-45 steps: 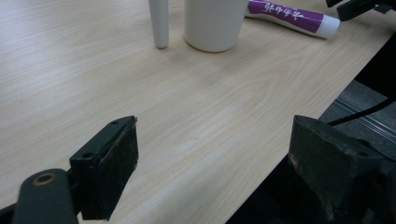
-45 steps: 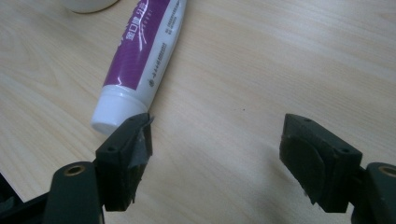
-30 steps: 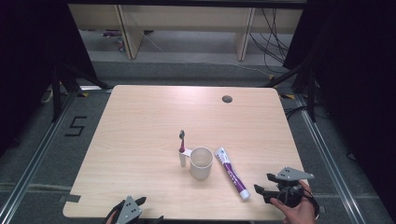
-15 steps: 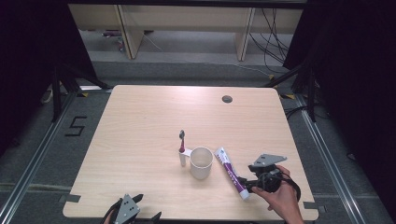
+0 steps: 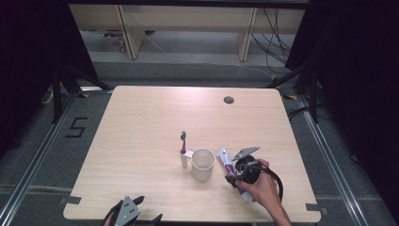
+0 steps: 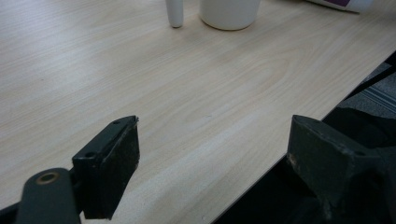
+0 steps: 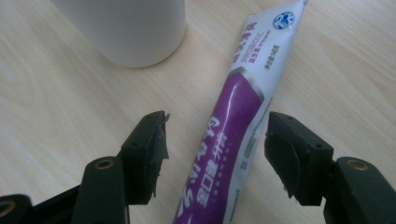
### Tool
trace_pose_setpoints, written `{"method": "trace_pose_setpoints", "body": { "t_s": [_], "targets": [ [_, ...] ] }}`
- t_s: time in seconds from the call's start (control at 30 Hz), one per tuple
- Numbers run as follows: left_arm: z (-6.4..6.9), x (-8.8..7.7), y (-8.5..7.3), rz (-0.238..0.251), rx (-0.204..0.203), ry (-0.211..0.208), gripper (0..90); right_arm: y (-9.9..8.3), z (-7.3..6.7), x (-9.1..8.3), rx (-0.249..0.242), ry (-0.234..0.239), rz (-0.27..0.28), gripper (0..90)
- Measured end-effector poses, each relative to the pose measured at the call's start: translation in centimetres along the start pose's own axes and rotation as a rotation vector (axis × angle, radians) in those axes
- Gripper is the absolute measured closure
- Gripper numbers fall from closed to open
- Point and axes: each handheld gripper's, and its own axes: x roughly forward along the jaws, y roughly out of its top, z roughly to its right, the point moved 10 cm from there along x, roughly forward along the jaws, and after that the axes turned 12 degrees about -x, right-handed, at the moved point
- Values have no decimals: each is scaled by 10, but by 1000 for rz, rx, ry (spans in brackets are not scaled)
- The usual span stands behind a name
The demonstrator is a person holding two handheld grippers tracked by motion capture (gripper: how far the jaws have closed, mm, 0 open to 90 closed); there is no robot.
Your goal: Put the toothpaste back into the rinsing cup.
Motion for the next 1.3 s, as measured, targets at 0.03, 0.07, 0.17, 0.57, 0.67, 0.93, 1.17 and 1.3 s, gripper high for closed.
{"method": "trace_pose_setpoints", "body": {
  "t_s": [0.03, 0.07, 0.17, 0.57, 0.67, 0.93, 1.17, 1.3],
  "targets": [
    [0, 0, 0, 1, -2, 0, 166, 0, 0, 1, 1, 3, -9, 415],
    [0, 0, 0, 0, -6, -1, 166, 1, -1, 3, 12, 10, -23, 427],
    [0, 0, 0, 1, -1, -6, 166, 1, 1, 11, -5, 11, -60, 446],
    [5, 0, 0, 7, -11, -30, 179, -2, 10, 19, 6, 6, -131, 527],
    [3, 0, 0, 4, 2, -27, 184, -3, 11, 24, 13, 28, -149, 555],
    [6, 1, 0, 10, -14, -35, 195, -1, 17, 25, 33, 23, -140, 591],
    [4, 1, -2, -7, -10, -29, 197, -1, 17, 25, 37, 17, -180, 605],
    [4, 1, -2, -10, -10, -31, 197, 1, 18, 26, -8, 11, -202, 619]
  ]
}}
